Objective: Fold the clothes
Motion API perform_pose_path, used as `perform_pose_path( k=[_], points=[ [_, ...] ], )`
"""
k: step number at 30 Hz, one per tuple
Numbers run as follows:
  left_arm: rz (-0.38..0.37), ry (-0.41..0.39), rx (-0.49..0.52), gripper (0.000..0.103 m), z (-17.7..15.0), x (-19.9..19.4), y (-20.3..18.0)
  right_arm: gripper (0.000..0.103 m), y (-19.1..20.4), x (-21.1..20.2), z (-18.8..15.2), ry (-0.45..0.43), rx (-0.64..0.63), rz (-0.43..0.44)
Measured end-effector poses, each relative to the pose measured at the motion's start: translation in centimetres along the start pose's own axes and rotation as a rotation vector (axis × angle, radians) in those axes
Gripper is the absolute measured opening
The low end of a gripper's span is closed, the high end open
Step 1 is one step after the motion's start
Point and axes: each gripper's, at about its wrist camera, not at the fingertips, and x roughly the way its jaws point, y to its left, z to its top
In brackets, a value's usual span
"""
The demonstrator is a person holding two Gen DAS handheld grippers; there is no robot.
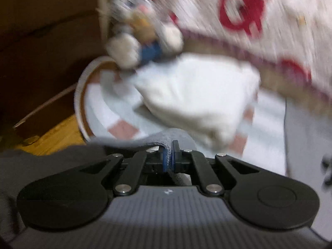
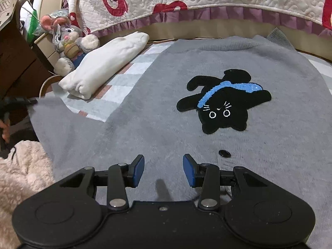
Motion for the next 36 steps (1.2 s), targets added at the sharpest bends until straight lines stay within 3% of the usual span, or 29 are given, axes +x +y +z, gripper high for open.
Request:
perform_pose_path(
  k=[3,7,13,16,23,27,30,33,36],
  points=[
    [0.029,-0.068,-0.037,0.003,1.5,-1.6,1.8,0.048,-0.2,-0.4,-0.4,0.004,-0.004,0.014],
    [-0.014,-0.050,0.008,0.003,1.9,-1.0,0.8,0.049,-1.1,0.8,-1.6,0.057,0.032,0.066],
    [-0.188,-0.046,0.152,0.003,0.6,-1.1,-5.9,0.049,-1.6,2.9,-4.3,0.116,0.077,0.096],
    [-0.325,-0.053,0.217,0.003,0.6,-2.3,-10.2,0.049,-1.6,1.5,-4.4,0.069,0.082,0.096],
    [-0.795,-0.016,0.415,0.003,0.6,-8.7,-23.8,0.049,-5.2,-3.3,-5.2,-0.096,0.213,0.092],
    [-1.053,0.075,0.552,0.003,-1.5,-11.6,-34.2,0.049,-8.5,-5.0,-6.5,-0.193,0.363,0.088],
    [-1.167,0.247,0.668,0.004,-5.6,-11.9,-41.3,0.049,-10.9,-6.5,-7.3,-0.257,0.475,0.064],
    [-1.197,0.383,0.823,0.006,-11.4,-12.0,-45.7,0.049,-12.2,-7.8,-8.4,-0.277,0.524,0.001],
    [-1.175,0.465,0.933,0.019,-15.3,-11.1,-46.9,0.049,-13.0,-8.7,-9.5,-0.274,0.537,-0.047]
  ],
)
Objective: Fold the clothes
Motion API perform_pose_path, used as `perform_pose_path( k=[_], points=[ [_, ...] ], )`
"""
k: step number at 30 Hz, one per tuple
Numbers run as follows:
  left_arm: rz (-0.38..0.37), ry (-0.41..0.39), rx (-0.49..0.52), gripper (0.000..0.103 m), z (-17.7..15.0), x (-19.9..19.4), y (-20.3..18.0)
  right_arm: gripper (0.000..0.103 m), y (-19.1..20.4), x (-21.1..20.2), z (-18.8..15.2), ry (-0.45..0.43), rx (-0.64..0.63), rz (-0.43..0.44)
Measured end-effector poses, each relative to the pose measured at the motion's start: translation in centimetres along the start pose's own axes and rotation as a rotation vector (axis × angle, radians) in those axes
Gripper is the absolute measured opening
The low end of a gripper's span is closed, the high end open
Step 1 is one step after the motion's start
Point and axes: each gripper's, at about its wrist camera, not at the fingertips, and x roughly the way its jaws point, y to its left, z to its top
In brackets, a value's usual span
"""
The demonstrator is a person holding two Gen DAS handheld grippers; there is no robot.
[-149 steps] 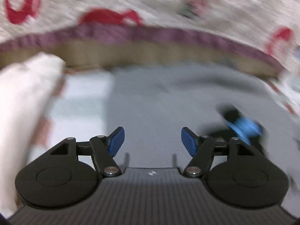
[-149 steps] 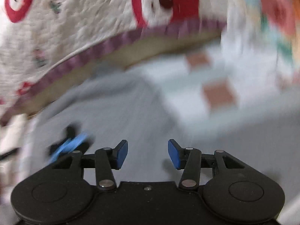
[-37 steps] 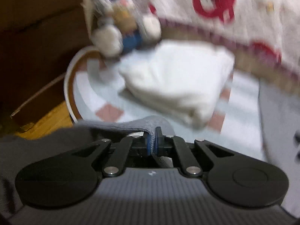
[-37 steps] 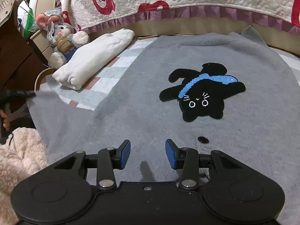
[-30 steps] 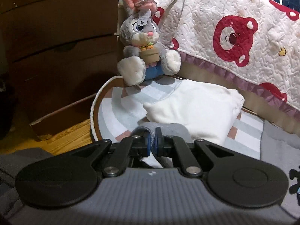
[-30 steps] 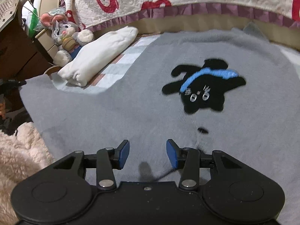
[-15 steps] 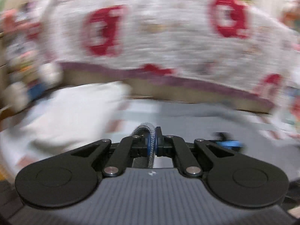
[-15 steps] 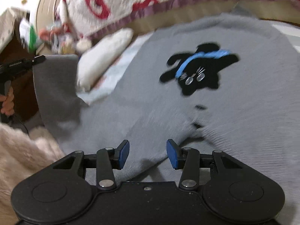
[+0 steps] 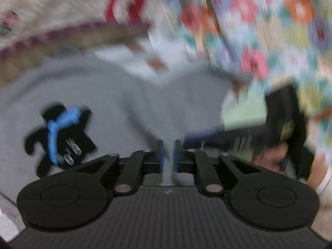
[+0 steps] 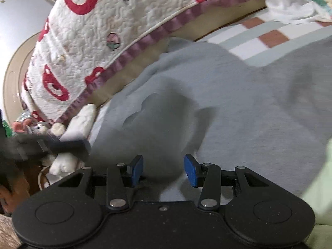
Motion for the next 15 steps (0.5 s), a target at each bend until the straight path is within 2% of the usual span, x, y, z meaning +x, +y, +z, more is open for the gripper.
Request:
perform_pose_path(
  k=[4,7,9,11,15],
  points=[
    [0.023,-0.028,-0.066,0.039,-2.1,-0.8,2.1,0.049,-1.3,-0.2,0.2,0.004,0.028,0.000],
    [0.125,-0.025,-0.081,0.040,-3.8,-2.4,4.7,0.050,-1.9,0.2,0.8,0.012,0.094,0.029],
    [0.144,0.008,-0.111,0.040,-4.9,-3.2,6.4,0.051,-2.2,0.1,1.0,0.015,0.161,0.082],
    [0.147,0.050,-0.135,0.040,-6.5,-3.7,7.7,0.060,-1.9,0.4,1.8,0.029,0.224,0.135],
    [0.154,0.127,-0.125,0.041,-9.8,-3.5,8.2,0.065,0.7,1.4,4.6,0.074,0.156,0.054]
  ],
)
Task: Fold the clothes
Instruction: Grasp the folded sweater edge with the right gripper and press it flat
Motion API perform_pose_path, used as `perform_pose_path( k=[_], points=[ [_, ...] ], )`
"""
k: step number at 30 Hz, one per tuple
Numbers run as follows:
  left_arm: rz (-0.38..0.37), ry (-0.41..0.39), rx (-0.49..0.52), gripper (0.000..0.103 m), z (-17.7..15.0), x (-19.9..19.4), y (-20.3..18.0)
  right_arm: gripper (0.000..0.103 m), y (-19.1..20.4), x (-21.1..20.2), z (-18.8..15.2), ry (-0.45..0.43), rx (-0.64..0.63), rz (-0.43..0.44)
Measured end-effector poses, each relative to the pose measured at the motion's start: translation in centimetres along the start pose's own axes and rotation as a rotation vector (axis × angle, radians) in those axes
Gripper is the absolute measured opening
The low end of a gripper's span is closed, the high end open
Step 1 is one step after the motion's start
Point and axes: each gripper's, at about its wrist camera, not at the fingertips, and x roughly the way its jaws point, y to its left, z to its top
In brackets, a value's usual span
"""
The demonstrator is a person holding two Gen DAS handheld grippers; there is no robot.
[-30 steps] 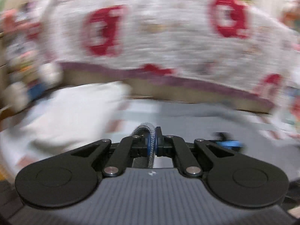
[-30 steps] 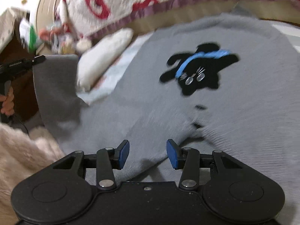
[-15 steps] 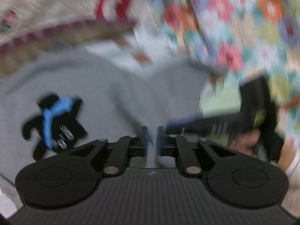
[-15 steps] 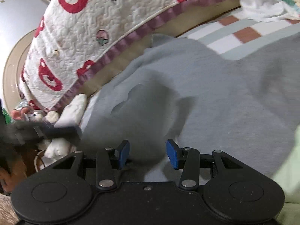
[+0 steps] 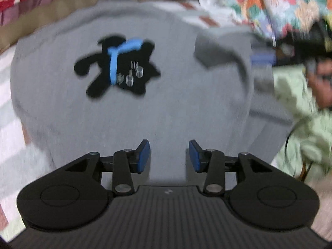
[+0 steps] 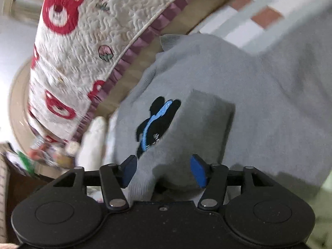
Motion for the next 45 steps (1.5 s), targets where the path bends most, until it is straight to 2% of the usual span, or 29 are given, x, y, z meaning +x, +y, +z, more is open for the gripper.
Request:
perform_pose_path(
  k=[4,6,11,14,15,16,17,18,21,23,24,27,29,31,32,34,38,40,42,43,44,45],
  points=[
    [0.056,0.019,0.002,0.041,-2.5,0.5,0.3,0.070,2.6,2.0,1.9,0.077,-0.065,-0.111],
    [0.080,0.005,-0.025,0.041,-3.1,0.4,0.9,0.070,2.6,3.1,2.4,0.128,-0.032,-0.135],
    [0.085,-0.015,-0.059,0.041,-3.6,0.3,1.8,0.073,2.1,6.1,2.3,0.212,-0.042,-0.281],
    [0.120,-0.024,-0.092,0.041,-3.8,0.3,2.2,0.074,0.8,7.6,2.2,0.242,-0.015,-0.271],
    [0.132,-0.027,-0.104,0.041,-3.9,0.3,2.3,0.074,0.5,7.5,2.3,0.228,-0.003,-0.240],
    [0.149,-0.031,-0.130,0.041,-4.0,0.2,2.6,0.061,0.2,7.1,2.3,0.198,0.010,-0.195],
    [0.168,-0.034,-0.157,0.041,-4.1,0.0,3.1,0.022,0.0,6.7,2.3,0.168,0.023,-0.151],
    [0.184,-0.036,-0.176,0.041,-4.3,-0.1,3.5,0.017,0.2,5.7,2.2,0.120,0.008,-0.097],
    [0.180,-0.039,-0.184,0.041,-5.0,-0.8,3.9,0.016,1.4,1.3,1.3,-0.062,-0.089,0.061],
    [0.180,-0.038,-0.164,0.041,-5.5,-0.9,3.7,0.016,1.1,-1.1,-0.2,-0.144,-0.123,0.067],
    [0.182,-0.039,-0.161,0.041,-5.6,-1.0,3.6,0.016,0.5,-1.7,-0.9,-0.152,-0.126,0.040],
    [0.179,-0.034,-0.180,0.041,-5.5,-1.0,4.0,0.019,-2.4,-0.2,-2.5,-0.087,-0.132,-0.152],
    [0.186,-0.030,-0.211,0.041,-5.3,-1.1,4.5,0.028,-4.5,1.1,-3.3,-0.051,-0.094,-0.229],
    [0.213,-0.043,-0.242,0.041,-5.3,-1.7,5.0,0.030,-5.7,1.2,-3.6,-0.071,-0.022,-0.205],
    [0.219,-0.056,-0.261,0.041,-5.3,-2.2,5.3,0.034,-6.0,1.0,-3.7,-0.087,0.002,-0.192],
    [0.223,-0.078,-0.306,0.042,-5.3,-2.8,6.1,0.040,-5.8,1.2,-3.7,-0.095,0.001,-0.192],
    [0.294,-0.085,-0.387,0.060,-5.2,-2.6,8.1,0.044,-5.2,2.0,-3.3,-0.089,-0.042,-0.230],
    [0.320,-0.073,-0.421,0.062,-5.2,-1.6,9.1,0.044,-5.0,2.1,-3.2,-0.096,-0.057,-0.235],
    [0.291,-0.063,-0.462,0.061,-5.2,-0.3,10.3,0.036,-4.5,2.3,-3.2,-0.106,-0.106,-0.236],
    [0.269,-0.065,-0.479,0.055,-5.2,0.2,10.8,0.015,-4.2,2.3,-3.3,-0.115,-0.141,-0.234],
    [0.246,-0.089,-0.471,0.020,-5.0,0.1,10.8,0.012,-3.8,2.2,-3.3,-0.126,-0.171,-0.219],
    [0.261,-0.105,-0.443,0.015,-5.0,-0.4,10.5,0.011,-3.5,2.0,-3.3,-0.140,-0.190,-0.190]
  ],
)
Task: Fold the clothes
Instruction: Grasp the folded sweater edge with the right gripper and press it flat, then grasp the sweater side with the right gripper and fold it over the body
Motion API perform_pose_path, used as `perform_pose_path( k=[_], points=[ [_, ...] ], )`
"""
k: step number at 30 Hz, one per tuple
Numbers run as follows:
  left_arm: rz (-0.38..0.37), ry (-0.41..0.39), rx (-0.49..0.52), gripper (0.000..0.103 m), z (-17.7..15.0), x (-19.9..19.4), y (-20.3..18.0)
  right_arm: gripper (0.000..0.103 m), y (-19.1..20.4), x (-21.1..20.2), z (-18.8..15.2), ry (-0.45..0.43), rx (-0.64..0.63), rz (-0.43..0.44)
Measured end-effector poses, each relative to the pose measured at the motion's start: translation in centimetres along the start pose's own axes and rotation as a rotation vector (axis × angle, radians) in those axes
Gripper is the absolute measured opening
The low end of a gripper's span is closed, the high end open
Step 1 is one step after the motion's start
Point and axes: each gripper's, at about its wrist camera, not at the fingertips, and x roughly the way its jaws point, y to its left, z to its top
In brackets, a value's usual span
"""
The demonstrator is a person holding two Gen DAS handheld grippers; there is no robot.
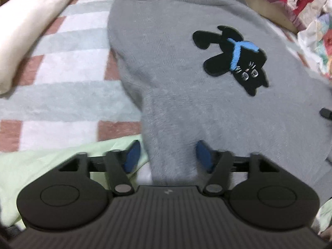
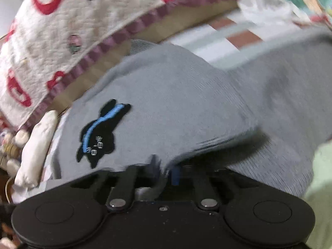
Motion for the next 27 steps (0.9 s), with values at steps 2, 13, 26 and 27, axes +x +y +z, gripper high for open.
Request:
perform_pose_path(
  k=[2,13,26,27],
  points=[
    [0.043,-0.040,0.062,0.013,-0.1,-1.4,-0.5,0.010,0.5,-0.8,0.3,-0.040,-0.024,0.063],
    [0.102,0.015,-0.029,0.020,-0.6,-2.7,1.6,0.012,1.7,2.5,-0.3,0.094,-0.180,-0.099],
    [0.009,-0.059,0.295,0.043,3.5,-5.5,-9.7,0.031,-2.6,-7.4,3.5,-0.228,-0.219,-0.335],
    [-0.019,-0.063,0.333,0.043,4.3,-5.4,-11.2,0.032,-4.3,-8.9,4.5,-0.242,-0.181,-0.349]
  ],
)
